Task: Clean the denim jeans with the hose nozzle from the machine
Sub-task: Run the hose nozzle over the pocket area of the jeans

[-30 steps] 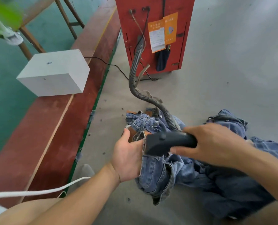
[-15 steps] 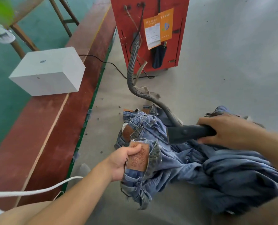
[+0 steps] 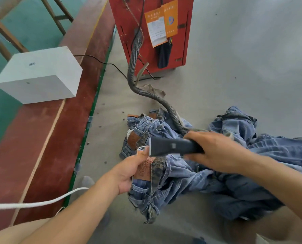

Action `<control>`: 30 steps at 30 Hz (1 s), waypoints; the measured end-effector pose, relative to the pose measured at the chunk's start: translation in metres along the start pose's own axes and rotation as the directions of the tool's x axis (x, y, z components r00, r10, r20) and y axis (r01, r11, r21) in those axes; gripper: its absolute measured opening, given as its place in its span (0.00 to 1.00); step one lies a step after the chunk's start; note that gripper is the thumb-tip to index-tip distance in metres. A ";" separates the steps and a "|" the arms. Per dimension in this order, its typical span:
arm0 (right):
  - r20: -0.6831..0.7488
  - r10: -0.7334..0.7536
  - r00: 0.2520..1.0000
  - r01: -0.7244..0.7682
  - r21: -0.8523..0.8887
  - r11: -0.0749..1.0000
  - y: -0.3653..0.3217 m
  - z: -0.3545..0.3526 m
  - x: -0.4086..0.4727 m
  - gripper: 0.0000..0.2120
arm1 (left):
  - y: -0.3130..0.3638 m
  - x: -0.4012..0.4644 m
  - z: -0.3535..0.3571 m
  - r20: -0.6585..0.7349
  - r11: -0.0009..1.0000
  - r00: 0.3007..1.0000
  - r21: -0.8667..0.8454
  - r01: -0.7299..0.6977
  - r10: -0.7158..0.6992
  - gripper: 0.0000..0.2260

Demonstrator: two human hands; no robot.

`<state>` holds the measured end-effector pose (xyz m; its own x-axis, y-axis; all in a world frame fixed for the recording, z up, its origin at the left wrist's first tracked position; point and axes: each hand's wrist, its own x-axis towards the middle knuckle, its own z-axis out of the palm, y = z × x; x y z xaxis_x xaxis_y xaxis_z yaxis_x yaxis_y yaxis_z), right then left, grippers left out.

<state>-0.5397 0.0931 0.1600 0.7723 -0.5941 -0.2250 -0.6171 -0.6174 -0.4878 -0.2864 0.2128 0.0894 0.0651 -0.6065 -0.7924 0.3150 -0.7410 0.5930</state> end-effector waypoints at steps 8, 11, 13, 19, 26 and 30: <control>0.060 0.067 0.996 -0.046 -0.300 0.953 0.027 -0.022 0.001 0.12 | 0.003 0.002 -0.007 0.111 0.998 0.992 -0.042 -0.054 0.059 0.12; 0.096 -0.062 0.993 0.091 -0.343 0.935 0.015 -0.009 -0.003 0.14 | 0.006 0.001 -0.008 0.152 0.992 0.984 -0.099 -0.076 0.090 0.10; 0.096 -0.137 0.986 0.161 -0.320 0.934 0.009 -0.009 -0.004 0.12 | 0.006 0.001 -0.008 0.142 0.989 0.986 -0.129 -0.075 0.093 0.10; 0.006 -0.183 0.983 0.180 -0.194 0.964 0.001 -0.015 -0.005 0.14 | 0.009 0.001 -0.006 0.145 0.987 0.983 -0.134 -0.090 0.109 0.09; 0.035 -0.238 0.971 0.233 -0.388 0.892 -0.003 0.004 -0.009 0.16 | 0.006 0.003 -0.009 0.183 0.988 0.981 -0.153 -0.030 0.059 0.09; 0.017 -0.295 0.955 0.281 -0.370 0.886 0.000 0.000 -0.010 0.17 | 0.004 0.008 -0.009 0.139 0.983 0.990 -0.183 0.029 -0.003 0.08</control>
<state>-0.5473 0.0988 0.1622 0.9226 -0.3761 -0.0855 -0.3856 -0.9042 -0.1835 -0.2762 0.2079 0.0843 -0.0684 -0.6382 -0.7669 0.4850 -0.6930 0.5334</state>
